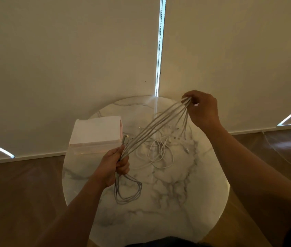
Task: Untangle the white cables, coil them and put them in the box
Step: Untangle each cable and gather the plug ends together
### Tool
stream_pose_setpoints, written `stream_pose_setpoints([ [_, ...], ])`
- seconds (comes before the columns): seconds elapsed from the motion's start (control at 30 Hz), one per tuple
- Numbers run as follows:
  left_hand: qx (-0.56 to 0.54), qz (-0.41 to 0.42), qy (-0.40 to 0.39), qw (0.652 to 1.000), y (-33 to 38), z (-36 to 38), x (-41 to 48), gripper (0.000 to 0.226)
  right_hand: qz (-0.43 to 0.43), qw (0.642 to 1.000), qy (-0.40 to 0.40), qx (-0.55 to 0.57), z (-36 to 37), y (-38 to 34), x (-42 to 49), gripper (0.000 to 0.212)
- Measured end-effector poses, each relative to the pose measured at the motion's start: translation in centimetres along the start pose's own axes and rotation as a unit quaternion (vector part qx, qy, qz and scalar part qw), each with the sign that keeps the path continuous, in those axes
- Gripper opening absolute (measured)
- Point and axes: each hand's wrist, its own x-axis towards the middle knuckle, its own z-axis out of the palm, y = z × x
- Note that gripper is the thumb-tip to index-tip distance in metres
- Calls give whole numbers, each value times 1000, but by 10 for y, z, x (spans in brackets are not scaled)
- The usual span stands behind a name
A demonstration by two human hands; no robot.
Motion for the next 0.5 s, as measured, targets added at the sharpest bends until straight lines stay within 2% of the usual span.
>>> stream_pose_setpoints([
  [0.07, -4, -4, 5, 1000, 2, 2, 2, 32, -65, 995, 68, 16, -4, -4, 1, 22],
  [0.1, -2, -5, 3, 1000, 3, 3, 1, 33, -74, 995, 64, 5, -4, -2, 2, 21],
  [0.2, 2, 3, 11, 1000, 3, 3, 5, 35, -9, 990, -57, -131, 2, 18, 2, 16],
  [0.3, 4, 6, 24, 1000, 5, -1, 8, 39, 93, 944, -173, -264, 3, 42, -18, 20],
  [0.37, 10, 7, 40, 999, 5, -4, 9, 40, 104, 924, -200, -309, 1, 51, -35, 21],
  [0.43, 19, 8, 52, 998, 8, -7, 11, 39, 40, 939, -161, -300, -1, 61, -45, 18],
  [0.5, 16, 10, 58, 998, 12, -8, 15, 38, -5, 968, -120, -219, -5, 67, -54, 13],
])
